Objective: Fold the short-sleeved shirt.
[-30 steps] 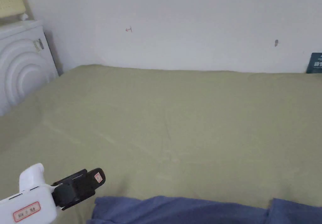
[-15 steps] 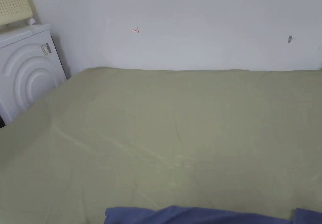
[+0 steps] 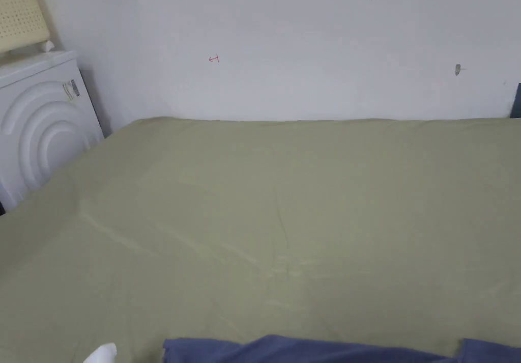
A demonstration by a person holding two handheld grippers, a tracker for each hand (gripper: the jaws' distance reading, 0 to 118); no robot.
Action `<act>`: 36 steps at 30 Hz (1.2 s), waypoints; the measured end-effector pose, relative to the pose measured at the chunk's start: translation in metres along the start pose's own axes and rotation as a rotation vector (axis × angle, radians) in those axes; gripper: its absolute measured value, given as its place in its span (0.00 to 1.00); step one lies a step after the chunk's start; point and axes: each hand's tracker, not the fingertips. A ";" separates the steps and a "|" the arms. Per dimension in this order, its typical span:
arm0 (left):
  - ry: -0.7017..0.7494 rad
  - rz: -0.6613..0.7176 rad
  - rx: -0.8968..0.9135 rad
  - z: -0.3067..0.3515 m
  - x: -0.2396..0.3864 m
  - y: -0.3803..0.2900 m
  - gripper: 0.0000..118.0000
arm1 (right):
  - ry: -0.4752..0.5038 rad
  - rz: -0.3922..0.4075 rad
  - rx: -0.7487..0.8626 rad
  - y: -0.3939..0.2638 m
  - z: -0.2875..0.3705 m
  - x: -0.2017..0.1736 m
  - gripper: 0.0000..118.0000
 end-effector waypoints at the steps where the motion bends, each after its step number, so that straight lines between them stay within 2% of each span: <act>1: -0.038 -0.009 0.023 0.005 0.011 0.001 0.11 | -0.007 -0.006 0.007 0.002 0.003 0.004 0.00; 7: -0.235 -0.291 0.075 0.017 0.107 -0.006 0.11 | -0.049 -0.041 0.063 0.011 0.021 0.024 0.00; 12: -0.333 -0.603 -0.010 -0.007 0.190 -0.041 0.11 | -0.065 -0.061 0.093 0.016 0.031 0.033 0.00; 14: -0.359 -0.680 -0.063 -0.028 0.215 -0.059 0.11 | -0.066 -0.071 0.099 0.016 0.035 0.035 0.00; 16: -0.370 -0.696 -0.133 -0.056 0.232 -0.076 0.11 | -0.069 -0.075 0.098 0.014 0.037 0.038 0.00; 22: -0.307 -0.679 -0.316 -0.135 0.234 -0.123 0.12 | -0.086 -0.081 0.079 0.008 0.043 0.045 0.00; 25: -0.209 -0.574 -0.347 -0.163 0.214 -0.131 0.56 | -0.098 -0.072 0.067 0.006 0.044 0.048 0.00; 27: -0.220 -0.416 -0.342 -0.167 0.196 -0.125 0.57 | -0.101 -0.072 0.065 0.005 0.044 0.050 0.00; 30: -0.332 -0.113 -0.287 -0.145 0.182 -0.103 0.56 | -0.091 -0.072 0.068 0.005 0.046 0.051 0.00; 32: -0.451 -0.036 -0.205 -0.126 0.170 -0.088 0.56 | -0.085 -0.065 0.065 0.005 0.045 0.050 0.00; 34: -0.493 -0.056 -0.083 -0.117 0.159 -0.081 0.54 | -0.072 -0.058 0.061 0.005 0.043 0.047 0.00; 35: -0.461 -0.086 -0.043 -0.117 0.156 -0.079 0.41 | -0.058 -0.055 0.059 0.005 0.042 0.046 0.00; 36: -0.430 -0.109 -0.041 -0.123 0.153 -0.078 0.15 | -0.047 -0.050 0.055 0.004 0.041 0.044 0.00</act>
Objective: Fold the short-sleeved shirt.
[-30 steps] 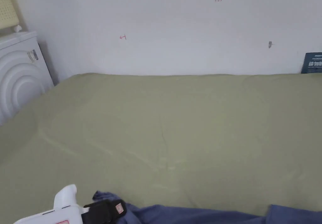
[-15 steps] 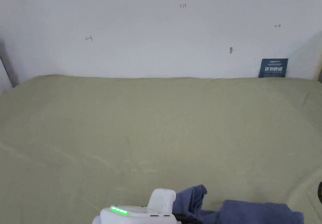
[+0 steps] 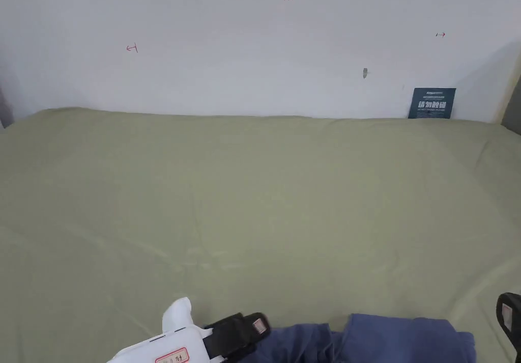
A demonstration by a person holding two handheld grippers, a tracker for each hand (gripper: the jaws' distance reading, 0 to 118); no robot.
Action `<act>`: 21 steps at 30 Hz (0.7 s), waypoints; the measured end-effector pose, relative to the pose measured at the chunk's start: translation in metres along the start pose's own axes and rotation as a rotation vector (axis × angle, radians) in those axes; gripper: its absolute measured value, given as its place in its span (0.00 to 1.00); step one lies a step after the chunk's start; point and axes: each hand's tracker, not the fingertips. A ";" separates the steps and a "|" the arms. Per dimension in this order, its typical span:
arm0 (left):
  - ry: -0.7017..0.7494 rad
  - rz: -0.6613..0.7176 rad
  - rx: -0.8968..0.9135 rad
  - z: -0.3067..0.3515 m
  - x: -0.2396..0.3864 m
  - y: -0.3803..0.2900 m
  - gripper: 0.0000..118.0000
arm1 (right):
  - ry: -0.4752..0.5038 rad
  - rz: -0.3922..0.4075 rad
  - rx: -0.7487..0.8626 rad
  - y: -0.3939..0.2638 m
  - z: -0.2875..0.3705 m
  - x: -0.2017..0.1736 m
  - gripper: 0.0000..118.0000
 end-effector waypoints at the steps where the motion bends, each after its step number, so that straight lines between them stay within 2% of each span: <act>1: 0.041 0.002 -0.016 -0.007 -0.007 -0.002 0.00 | 0.009 0.005 -0.003 0.000 -0.001 -0.002 0.00; 2: 0.040 0.029 -0.027 -0.014 -0.016 -0.009 0.00 | 0.016 0.010 -0.005 -0.001 0.000 -0.005 0.00; 4: -0.058 0.110 -0.081 -0.033 -0.028 -0.024 0.00 | 0.032 0.016 0.000 -0.001 0.003 -0.008 0.00; 6: -0.057 0.109 -0.074 -0.049 -0.031 -0.042 0.00 | 0.047 0.014 0.009 0.000 0.007 -0.011 0.00; 8: -0.056 0.136 -0.139 -0.069 -0.027 -0.063 0.00 | 0.049 0.016 0.008 0.001 0.011 -0.013 0.00; 10: -0.033 0.103 -0.204 -0.090 -0.022 -0.087 0.00 | 0.050 0.027 0.004 0.004 0.015 -0.015 0.00; 12: -0.092 0.117 -0.157 -0.096 -0.013 -0.101 0.00 | 0.053 0.039 0.006 0.008 0.020 -0.016 0.00; 15: -0.146 0.212 -0.135 -0.107 -0.009 -0.110 0.00 | 0.055 0.046 0.014 0.013 0.027 -0.016 0.00; 18: -0.118 0.148 -0.121 -0.113 -0.002 -0.116 0.00 | 0.058 0.065 0.006 0.014 0.027 -0.018 0.00; 21: -0.109 0.146 -0.109 -0.113 -0.009 -0.118 0.00 | 0.055 0.067 0.002 0.014 0.025 -0.020 0.00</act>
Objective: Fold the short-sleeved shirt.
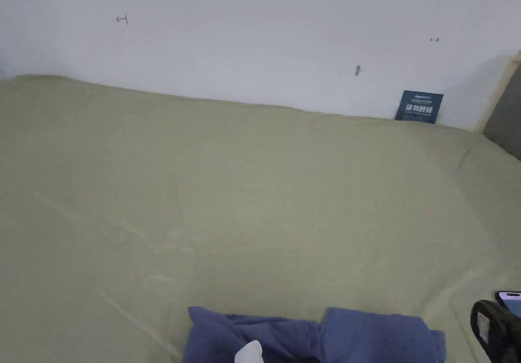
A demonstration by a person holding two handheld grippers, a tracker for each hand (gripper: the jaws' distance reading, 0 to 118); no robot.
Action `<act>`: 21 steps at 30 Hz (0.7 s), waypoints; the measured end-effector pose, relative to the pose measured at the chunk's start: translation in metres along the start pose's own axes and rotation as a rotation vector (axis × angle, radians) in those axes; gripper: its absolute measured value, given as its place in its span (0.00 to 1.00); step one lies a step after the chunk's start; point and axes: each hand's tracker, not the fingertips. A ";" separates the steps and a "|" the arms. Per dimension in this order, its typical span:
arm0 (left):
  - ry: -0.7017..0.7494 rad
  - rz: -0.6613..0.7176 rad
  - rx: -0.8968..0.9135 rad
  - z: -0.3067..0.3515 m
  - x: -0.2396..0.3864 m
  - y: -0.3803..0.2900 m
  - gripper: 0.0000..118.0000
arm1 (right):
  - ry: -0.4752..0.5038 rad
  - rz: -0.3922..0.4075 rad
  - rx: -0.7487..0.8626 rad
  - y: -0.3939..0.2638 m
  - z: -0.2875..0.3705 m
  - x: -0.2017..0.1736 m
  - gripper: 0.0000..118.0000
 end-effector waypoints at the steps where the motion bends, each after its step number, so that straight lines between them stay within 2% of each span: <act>1: -0.009 -0.006 0.006 0.001 0.001 0.000 0.00 | 0.001 -0.002 -0.006 0.000 -0.002 -0.001 0.00; 3: 0.007 -0.009 -0.022 0.003 0.005 0.006 0.00 | 0.003 0.003 -0.014 -0.001 -0.005 -0.003 0.00; 5: 0.021 0.062 -0.107 0.019 0.015 0.029 0.00 | 0.013 0.011 -0.011 0.000 -0.007 -0.003 0.00; 7: -0.058 -0.017 -0.079 0.054 0.028 0.059 0.00 | 0.018 0.015 -0.007 0.000 -0.011 -0.003 0.00; 9: 0.016 -0.123 -0.101 0.091 0.034 0.094 0.04 | 0.021 0.016 -0.005 0.001 -0.016 -0.001 0.00; 10: 0.037 -0.157 -0.100 0.112 0.029 0.108 0.16 | 0.026 0.015 -0.003 0.000 -0.019 0.000 0.00; 12: 0.062 -0.148 -0.162 0.140 0.010 0.132 0.74 | 0.029 0.011 -0.004 -0.002 -0.026 0.001 0.00; 13: 0.102 -0.107 -0.200 0.148 -0.001 0.141 0.93 | 0.032 0.006 -0.008 -0.002 -0.028 0.002 0.00; 14: 0.145 -0.032 -0.182 0.155 -0.013 0.145 0.97 | 0.037 0.002 -0.010 -0.002 -0.030 0.002 0.00; 16: 0.188 0.059 -0.155 0.163 -0.027 0.152 0.97 | 0.046 -0.005 -0.012 -0.002 -0.031 0.002 0.00; 21: 0.113 0.050 -0.189 0.156 -0.039 0.146 0.96 | 0.071 -0.024 -0.019 -0.002 -0.032 0.002 0.00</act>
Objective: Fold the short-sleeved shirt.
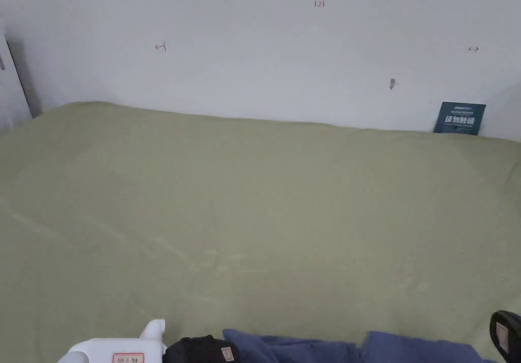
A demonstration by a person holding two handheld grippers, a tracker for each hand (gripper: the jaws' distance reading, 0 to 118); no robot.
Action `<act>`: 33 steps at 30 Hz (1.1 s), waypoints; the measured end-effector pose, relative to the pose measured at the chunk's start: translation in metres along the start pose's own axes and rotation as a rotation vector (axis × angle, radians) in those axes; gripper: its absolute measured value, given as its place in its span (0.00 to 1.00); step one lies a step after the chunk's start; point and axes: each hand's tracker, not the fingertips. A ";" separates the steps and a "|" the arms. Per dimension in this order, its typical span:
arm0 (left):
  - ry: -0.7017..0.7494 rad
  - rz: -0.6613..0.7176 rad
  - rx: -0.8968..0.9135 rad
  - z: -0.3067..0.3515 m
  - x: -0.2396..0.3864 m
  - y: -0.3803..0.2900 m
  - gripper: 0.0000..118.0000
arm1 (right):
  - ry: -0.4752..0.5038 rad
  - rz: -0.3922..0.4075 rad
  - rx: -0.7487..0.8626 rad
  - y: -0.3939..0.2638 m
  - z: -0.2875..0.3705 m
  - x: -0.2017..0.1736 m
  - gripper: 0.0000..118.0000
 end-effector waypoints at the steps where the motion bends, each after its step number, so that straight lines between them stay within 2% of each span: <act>1: 0.011 -0.003 -0.008 -0.004 0.001 -0.001 0.96 | 0.003 0.003 -0.002 0.000 0.000 0.000 0.00; 4: 0.061 -0.092 -0.084 -0.023 0.014 0.000 0.95 | 0.005 -0.003 -0.001 -0.003 -0.001 0.000 0.00; 5: 0.109 -0.139 -0.097 -0.026 0.022 -0.002 0.88 | 0.006 -0.017 -0.006 -0.004 -0.003 0.000 0.00; 6: 0.138 -0.182 -0.119 -0.028 0.029 -0.002 0.64 | 0.010 -0.027 -0.013 -0.005 -0.003 0.000 0.00; 7: 0.162 -0.219 -0.138 -0.027 0.036 -0.002 0.04 | 0.012 -0.032 -0.019 -0.006 -0.003 0.000 0.00; 10: 0.270 -0.260 -0.160 -0.025 0.035 -0.010 0.03 | -0.003 -0.030 -0.027 -0.007 -0.003 0.000 0.00; 12: 0.193 -0.224 -0.153 -0.020 0.028 -0.014 0.03 | -0.013 -0.036 -0.021 -0.007 -0.001 0.001 0.00; 16: 0.195 -0.181 -0.104 -0.007 0.023 -0.010 0.03 | -0.033 -0.049 -0.013 -0.004 0.000 0.006 0.00; 21: 0.165 -0.193 -0.062 0.020 0.032 0.002 0.03 | -0.057 -0.054 -0.002 0.001 -0.001 0.008 0.00; 28: 0.346 -0.329 0.058 0.122 0.056 0.028 0.03 | -0.060 -0.034 0.012 0.008 -0.003 0.005 0.00; 30: 0.462 -0.350 0.100 0.151 0.073 0.025 0.03 | -0.055 -0.039 0.014 0.008 -0.006 0.005 0.00; 33: 0.527 -0.378 0.116 0.169 0.102 0.019 0.03 | -0.049 -0.041 0.011 0.006 -0.012 0.004 0.00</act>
